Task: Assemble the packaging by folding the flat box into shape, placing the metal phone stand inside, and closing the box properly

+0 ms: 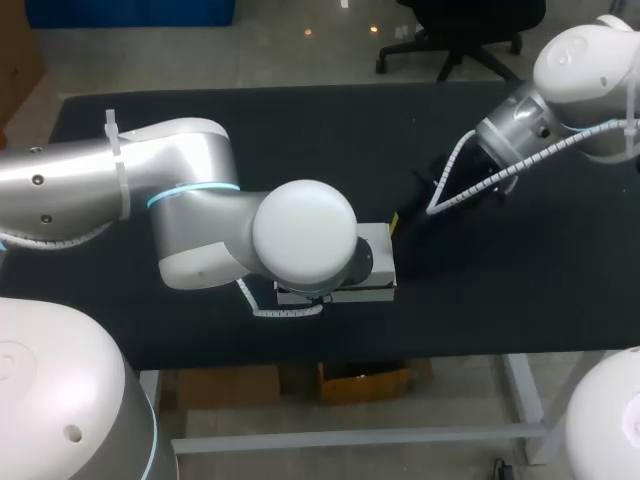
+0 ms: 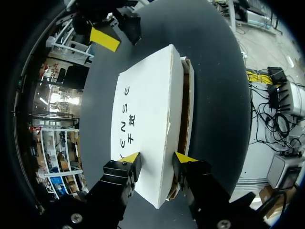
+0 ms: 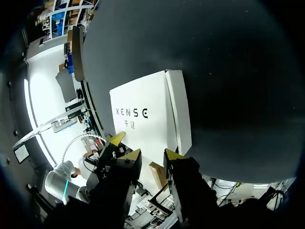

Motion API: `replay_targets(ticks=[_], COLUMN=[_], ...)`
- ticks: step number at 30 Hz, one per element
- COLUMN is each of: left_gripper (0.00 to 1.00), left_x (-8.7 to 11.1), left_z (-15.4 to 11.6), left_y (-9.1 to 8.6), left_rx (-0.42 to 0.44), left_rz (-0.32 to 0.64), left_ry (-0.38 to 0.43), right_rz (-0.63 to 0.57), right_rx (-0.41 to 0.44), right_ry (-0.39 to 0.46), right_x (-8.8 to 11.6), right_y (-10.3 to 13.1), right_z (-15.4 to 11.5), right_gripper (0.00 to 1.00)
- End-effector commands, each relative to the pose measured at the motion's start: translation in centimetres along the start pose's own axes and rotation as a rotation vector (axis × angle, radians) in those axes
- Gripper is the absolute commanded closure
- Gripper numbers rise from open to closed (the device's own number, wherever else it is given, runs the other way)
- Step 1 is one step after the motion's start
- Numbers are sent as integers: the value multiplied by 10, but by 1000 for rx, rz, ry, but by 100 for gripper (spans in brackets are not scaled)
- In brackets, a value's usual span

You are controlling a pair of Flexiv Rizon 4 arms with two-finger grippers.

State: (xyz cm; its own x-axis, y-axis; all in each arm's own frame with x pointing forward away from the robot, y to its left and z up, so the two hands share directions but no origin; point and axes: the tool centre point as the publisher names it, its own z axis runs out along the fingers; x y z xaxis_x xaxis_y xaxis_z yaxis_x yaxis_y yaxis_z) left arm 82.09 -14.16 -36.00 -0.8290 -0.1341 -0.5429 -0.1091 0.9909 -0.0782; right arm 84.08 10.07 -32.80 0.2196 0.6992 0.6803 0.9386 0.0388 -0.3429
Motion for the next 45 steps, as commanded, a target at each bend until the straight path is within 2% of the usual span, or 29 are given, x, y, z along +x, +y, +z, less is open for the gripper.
replay_targets(ticks=[1,3,21,29,45], left_gripper=[56,56,58,58,58], left_x=[1,1,1,2,1], left_z=[0,1,2,3,3], left_y=[-2,-2,-4,-5,-5], left_rx=[-4,-4,-4,-4,-5], left_rz=[0,0,2,6,5], left_ry=[-5,-4,-2,1,0], right_rz=[-7,-16,-71,-80,-57], right_rx=[-12,-15,-18,-12,-5], right_ry=[0,2,-25,-45,-47], right_x=[1,2,10,3,-8], right_y=[-5,-5,-18,-24,-23], right_z=[0,1,15,28,34], right_gripper=[89,100,100,100,100])
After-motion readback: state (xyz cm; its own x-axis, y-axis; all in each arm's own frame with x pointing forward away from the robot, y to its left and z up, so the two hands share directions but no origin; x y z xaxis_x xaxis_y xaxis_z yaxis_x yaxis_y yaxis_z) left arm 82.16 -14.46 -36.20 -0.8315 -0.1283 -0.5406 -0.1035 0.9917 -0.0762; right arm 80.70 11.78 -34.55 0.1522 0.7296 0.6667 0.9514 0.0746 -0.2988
